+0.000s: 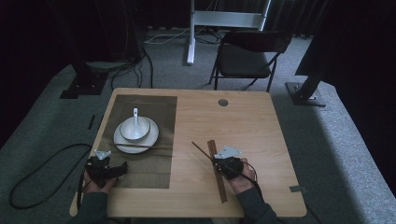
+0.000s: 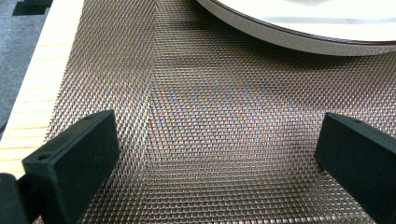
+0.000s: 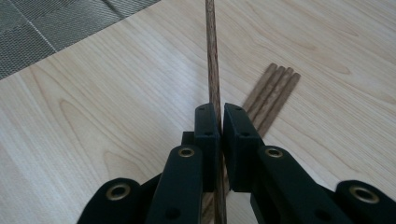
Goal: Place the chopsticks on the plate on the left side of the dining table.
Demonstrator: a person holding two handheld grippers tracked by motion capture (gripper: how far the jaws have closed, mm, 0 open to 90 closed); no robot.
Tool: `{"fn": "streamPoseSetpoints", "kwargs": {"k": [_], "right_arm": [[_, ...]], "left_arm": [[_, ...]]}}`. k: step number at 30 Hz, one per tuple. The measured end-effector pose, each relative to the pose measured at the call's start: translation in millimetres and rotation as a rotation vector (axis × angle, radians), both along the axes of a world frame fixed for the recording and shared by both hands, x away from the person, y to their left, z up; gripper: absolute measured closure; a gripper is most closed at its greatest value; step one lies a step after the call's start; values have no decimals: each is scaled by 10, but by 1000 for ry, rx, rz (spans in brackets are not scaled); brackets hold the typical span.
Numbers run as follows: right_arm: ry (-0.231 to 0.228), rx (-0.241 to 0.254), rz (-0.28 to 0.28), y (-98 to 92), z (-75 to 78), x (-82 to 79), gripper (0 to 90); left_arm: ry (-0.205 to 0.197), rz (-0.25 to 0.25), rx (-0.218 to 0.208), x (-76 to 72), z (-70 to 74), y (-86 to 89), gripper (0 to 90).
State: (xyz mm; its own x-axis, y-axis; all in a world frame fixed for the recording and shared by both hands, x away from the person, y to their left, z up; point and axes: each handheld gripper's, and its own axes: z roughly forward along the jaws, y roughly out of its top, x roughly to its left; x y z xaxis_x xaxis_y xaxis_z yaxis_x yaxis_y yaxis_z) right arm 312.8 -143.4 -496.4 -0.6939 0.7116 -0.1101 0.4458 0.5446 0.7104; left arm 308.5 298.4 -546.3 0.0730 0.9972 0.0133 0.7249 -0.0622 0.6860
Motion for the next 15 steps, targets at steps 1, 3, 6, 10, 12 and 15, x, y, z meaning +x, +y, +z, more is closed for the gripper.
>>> {"fn": "streamPoseSetpoints", "kwargs": {"k": [1, 3, 6, 10, 12, 15], "right_arm": [[-1, -1, 6, 10, -2, -3, 848], [0, 1, 8, 23, -3, -7, 848], [2, -1, 21, 64, -2, -26, 848], [3, -4, 31, 90, -6, -37, 848], [4, -3, 30, 99, -8, -40, 848], [6, -3, 38, 119, -13, -50, 848]], "left_arm": [[0, 0, 0, 0, 0, 0, 2], [0, 0, 0, 0, 0, 0, 2], [0, 0, 0, 0, 0, 0, 2], [-1, 0, 0, 0, 0, 0, 1], [0, -1, 0, 0, 0, 0, 2], [0, 0, 0, 0, 0, 0, 2]]}}
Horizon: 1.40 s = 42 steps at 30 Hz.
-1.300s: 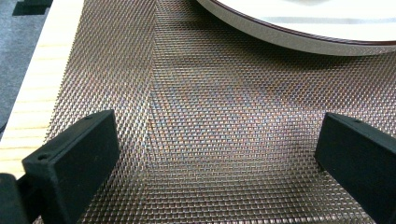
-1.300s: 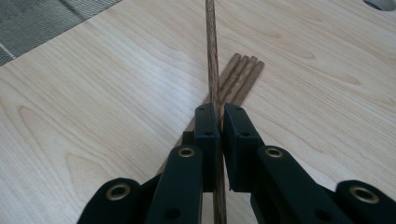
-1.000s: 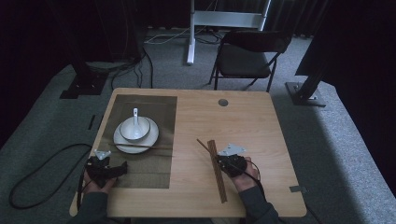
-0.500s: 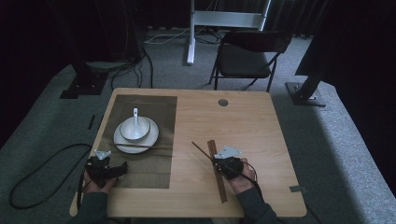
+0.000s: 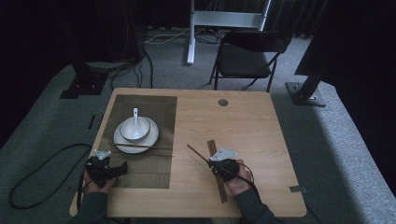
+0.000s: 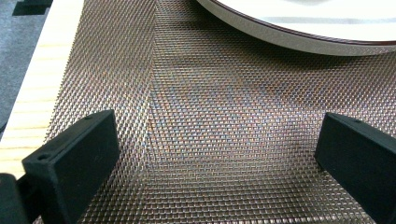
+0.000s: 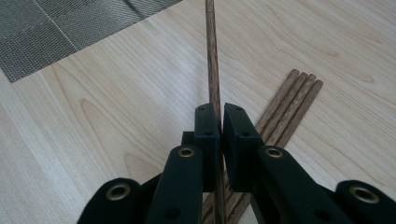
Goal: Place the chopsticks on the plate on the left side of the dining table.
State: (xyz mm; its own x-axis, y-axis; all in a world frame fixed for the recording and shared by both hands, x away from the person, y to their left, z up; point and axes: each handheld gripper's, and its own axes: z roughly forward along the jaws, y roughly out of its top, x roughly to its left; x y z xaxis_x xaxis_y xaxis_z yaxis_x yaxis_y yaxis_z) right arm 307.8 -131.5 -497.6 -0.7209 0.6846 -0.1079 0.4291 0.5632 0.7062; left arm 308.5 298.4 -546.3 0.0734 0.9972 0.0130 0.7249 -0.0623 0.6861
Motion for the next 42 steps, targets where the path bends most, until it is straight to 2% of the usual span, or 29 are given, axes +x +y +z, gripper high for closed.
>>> {"fn": "streamPoseSetpoints", "kwargs": {"k": [8, 42], "right_arm": [[0, -3, 32, 70, -1, -22, 848], [19, -4, 96, 311, -14, -35, 848]], "left_arm": [[0, 0, 0, 0, 0, 0, 1], [-3, 1, 0, 1, -2, -1, 2]]}}
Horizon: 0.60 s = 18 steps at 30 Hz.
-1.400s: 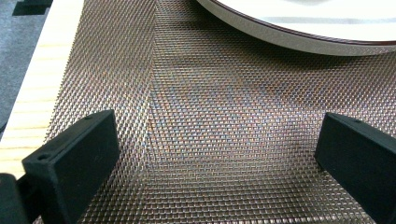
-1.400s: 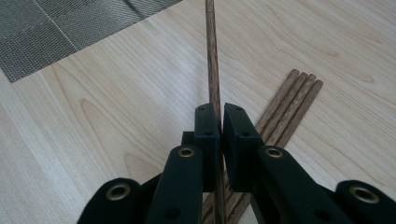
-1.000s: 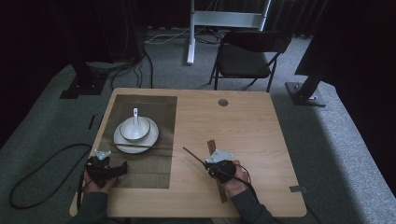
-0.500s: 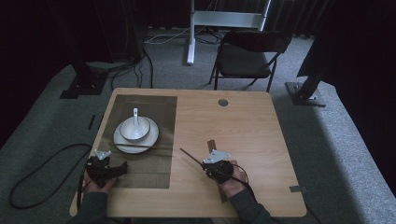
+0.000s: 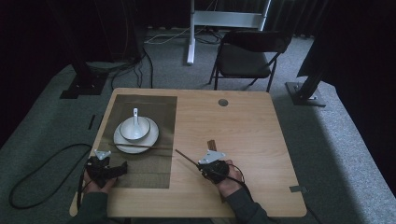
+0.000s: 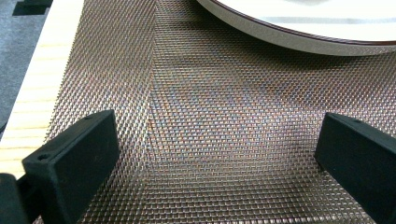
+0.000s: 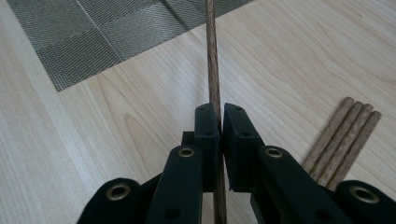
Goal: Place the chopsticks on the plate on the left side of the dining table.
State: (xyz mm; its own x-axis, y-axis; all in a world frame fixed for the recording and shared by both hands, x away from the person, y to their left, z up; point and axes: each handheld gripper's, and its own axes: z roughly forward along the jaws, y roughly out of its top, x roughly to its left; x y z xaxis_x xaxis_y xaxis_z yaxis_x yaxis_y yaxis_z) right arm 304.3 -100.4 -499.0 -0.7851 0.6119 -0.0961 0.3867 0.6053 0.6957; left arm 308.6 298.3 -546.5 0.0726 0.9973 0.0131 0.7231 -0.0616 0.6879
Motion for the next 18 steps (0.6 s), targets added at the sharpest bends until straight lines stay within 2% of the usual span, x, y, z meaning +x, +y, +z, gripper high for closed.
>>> {"fn": "streamPoseSetpoints", "kwargs": {"k": [18], "right_arm": [[7, -1, 18, 91, -37, 27, 848]], "left_arm": [[0, 0, 0, 0, 0, 0, 1]]}}
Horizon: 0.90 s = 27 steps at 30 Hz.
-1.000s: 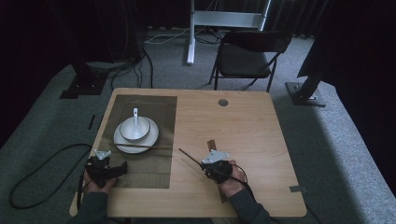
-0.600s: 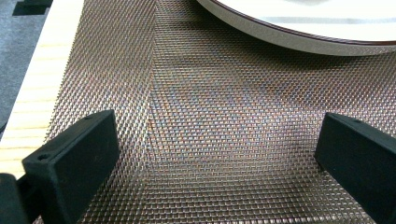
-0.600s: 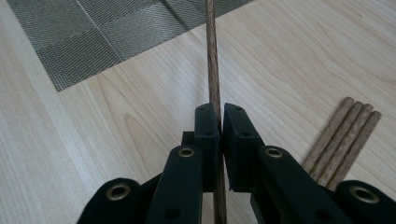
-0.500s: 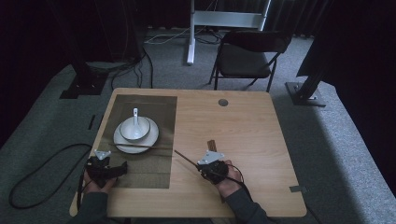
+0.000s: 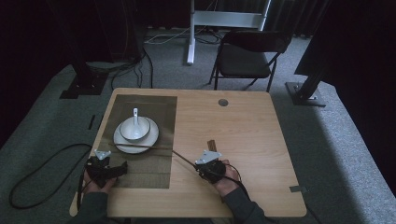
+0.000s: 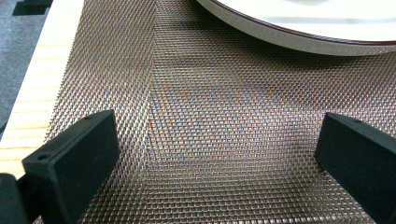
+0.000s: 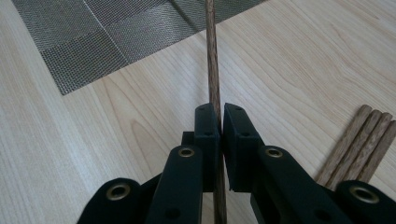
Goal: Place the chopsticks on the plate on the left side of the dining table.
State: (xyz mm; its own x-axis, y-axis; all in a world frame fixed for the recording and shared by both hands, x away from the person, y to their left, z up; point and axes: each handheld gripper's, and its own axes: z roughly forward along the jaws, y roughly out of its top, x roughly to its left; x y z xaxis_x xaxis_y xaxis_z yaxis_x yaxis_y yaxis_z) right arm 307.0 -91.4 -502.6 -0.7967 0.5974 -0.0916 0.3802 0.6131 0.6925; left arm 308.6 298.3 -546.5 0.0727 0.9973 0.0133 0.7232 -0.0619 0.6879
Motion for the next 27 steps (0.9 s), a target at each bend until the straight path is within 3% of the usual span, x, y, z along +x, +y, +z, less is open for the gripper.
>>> {"fn": "streamPoseSetpoints", "kwargs": {"k": [27], "right_arm": [[-5, 1, 6, 131, -15, 81, 848]], "left_arm": [[0, 0, 0, 0, 0, 0, 1]]}}
